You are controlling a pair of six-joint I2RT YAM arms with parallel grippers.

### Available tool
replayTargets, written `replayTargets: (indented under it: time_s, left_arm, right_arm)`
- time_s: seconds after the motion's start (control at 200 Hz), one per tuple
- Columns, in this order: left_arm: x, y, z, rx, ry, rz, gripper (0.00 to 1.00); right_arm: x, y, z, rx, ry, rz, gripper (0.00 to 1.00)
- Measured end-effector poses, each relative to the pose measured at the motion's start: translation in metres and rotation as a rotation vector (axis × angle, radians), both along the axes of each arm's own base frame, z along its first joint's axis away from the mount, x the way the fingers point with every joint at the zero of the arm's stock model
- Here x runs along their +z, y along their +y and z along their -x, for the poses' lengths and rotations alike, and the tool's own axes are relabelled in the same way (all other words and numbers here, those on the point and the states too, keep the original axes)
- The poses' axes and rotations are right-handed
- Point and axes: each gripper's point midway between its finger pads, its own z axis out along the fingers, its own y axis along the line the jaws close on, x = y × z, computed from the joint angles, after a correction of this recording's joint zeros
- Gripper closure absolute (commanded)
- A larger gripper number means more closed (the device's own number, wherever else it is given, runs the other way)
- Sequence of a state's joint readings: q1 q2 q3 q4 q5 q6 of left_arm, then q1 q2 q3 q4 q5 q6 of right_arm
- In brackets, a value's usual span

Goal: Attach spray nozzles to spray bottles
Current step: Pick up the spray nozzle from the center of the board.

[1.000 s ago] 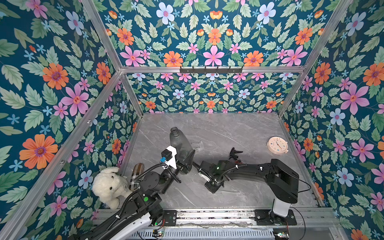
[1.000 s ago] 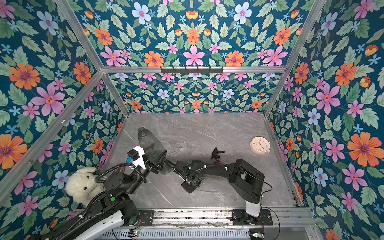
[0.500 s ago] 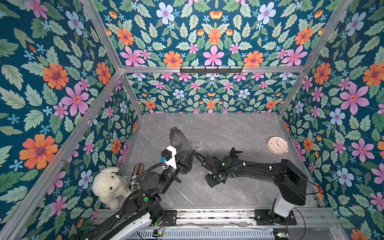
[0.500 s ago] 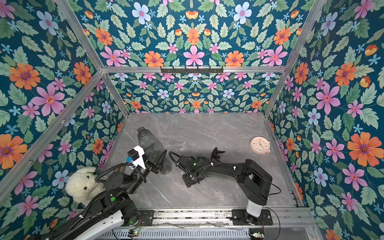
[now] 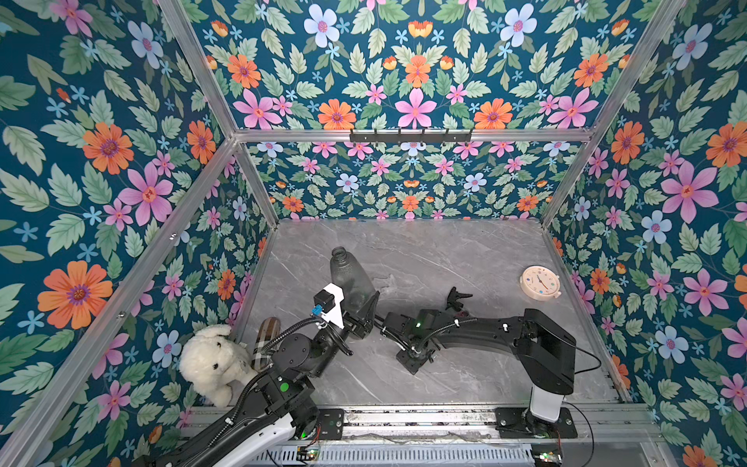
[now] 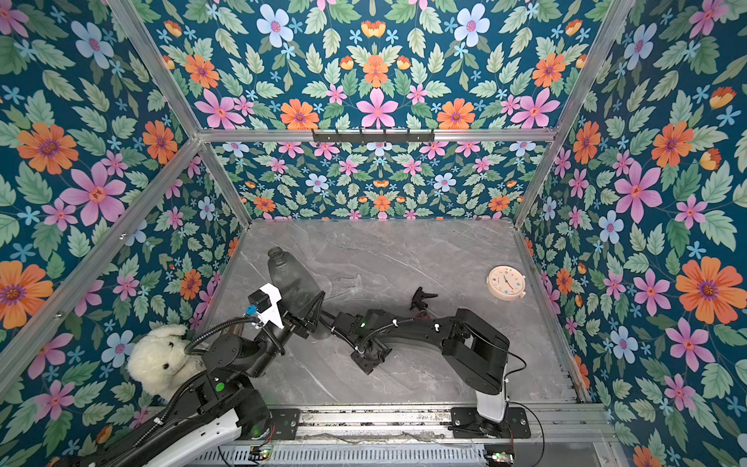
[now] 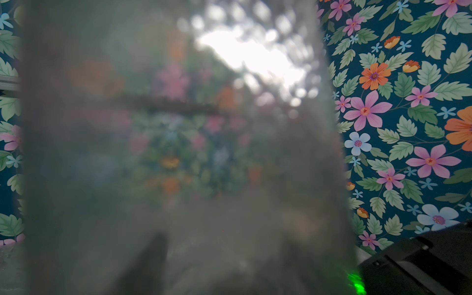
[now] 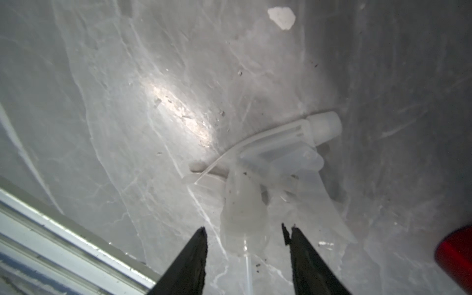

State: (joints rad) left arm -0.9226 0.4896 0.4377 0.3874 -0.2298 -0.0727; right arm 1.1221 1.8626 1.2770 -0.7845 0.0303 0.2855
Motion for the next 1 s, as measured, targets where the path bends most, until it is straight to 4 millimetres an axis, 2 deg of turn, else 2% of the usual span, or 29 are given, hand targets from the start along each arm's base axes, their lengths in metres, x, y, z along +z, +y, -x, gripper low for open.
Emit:
replayTargets:
  time_s: [0.48,0.76,0.875,1.0]
  left_arm:
    - [-0.001,0.000,-0.001,0.004,0.003,-0.003,1.00]
    - [-0.001,0.000,-0.001,0.003,0.003,-0.002,1.00]
    - [0.000,0.001,0.000,0.003,0.001,0.000,1.00]
    - [-0.001,0.000,-0.001,0.003,0.003,-0.003,1.00]
  right_arm:
    - [-0.021,0.003,-0.005,0.004,-0.009,0.037,0.55]
    - [-0.022,0.005,-0.004,-0.002,0.002,0.014,0.69]
    - [-0.013,0.000,-0.010,-0.032,-0.013,-0.017,0.71]
    - [0.027,0.003,-0.022,-0.068,-0.069,-0.125,0.71]
